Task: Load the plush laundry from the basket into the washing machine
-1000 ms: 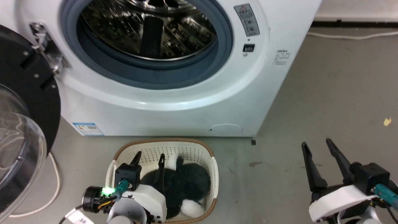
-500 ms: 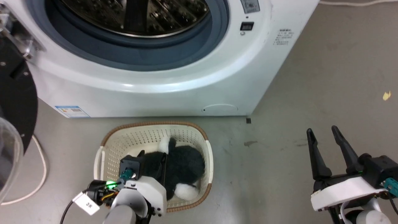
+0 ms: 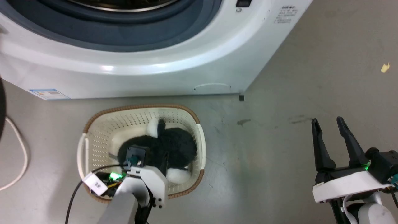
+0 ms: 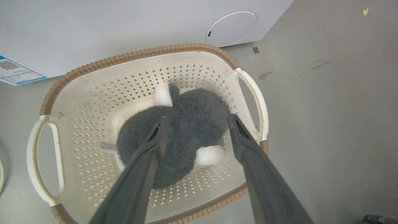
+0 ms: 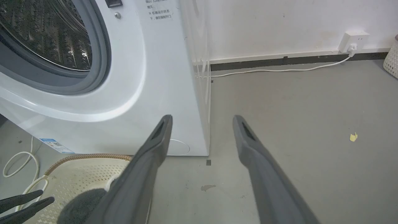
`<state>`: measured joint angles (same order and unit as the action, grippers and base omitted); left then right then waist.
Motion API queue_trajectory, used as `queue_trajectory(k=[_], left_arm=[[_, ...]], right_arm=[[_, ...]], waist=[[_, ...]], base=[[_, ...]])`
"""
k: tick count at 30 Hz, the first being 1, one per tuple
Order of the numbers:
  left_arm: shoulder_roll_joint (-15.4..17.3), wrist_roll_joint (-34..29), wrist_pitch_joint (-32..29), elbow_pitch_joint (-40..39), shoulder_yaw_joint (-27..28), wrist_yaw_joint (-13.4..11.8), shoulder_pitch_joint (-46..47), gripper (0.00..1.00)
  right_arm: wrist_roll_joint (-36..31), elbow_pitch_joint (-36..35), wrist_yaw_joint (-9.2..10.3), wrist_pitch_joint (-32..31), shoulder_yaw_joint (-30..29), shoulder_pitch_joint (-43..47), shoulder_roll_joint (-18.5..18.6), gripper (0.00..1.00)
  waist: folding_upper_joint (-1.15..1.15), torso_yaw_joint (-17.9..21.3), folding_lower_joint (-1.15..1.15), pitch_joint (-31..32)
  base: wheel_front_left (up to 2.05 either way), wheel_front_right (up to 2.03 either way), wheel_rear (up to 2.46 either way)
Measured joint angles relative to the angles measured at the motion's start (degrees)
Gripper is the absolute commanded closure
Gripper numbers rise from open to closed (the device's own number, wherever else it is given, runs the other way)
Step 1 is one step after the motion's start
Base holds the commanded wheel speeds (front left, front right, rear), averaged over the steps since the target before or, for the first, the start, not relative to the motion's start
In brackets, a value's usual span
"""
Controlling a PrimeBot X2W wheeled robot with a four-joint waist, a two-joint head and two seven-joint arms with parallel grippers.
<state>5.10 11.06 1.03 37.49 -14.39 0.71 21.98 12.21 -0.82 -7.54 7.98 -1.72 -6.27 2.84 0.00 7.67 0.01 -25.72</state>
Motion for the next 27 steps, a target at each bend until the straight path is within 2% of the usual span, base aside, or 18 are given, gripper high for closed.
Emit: queue_trajectory(k=[15,22,27], left_arm=[[4.0,2.7,-1.1,10.7,-3.6,0.7,9.3,0.0],[7.2,1.3,-1.2,15.3,-7.3,-2.5,13.4,0.0],[8.4,2.4,-1.5,18.3,-8.1,-2.8,16.3,0.0]], right_arm=[[3.3,-0.3,0.0,1.8,0.2,-2.9,0.0,0.0],[5.0,-0.3,0.01,2.6,0.1,-4.7,0.0,0.0],[6.7,-0.2,0.01,3.3,0.1,-5.3,0.0,0.0]], waist=[[0.0,2.7,0.0,-8.9],[0.0,4.2,0.0,-13.5],[0.0,5.3,0.0,-16.7]], base=[[0.0,0.0,0.0],[0.0,0.0,0.0],[0.0,0.0,0.0]])
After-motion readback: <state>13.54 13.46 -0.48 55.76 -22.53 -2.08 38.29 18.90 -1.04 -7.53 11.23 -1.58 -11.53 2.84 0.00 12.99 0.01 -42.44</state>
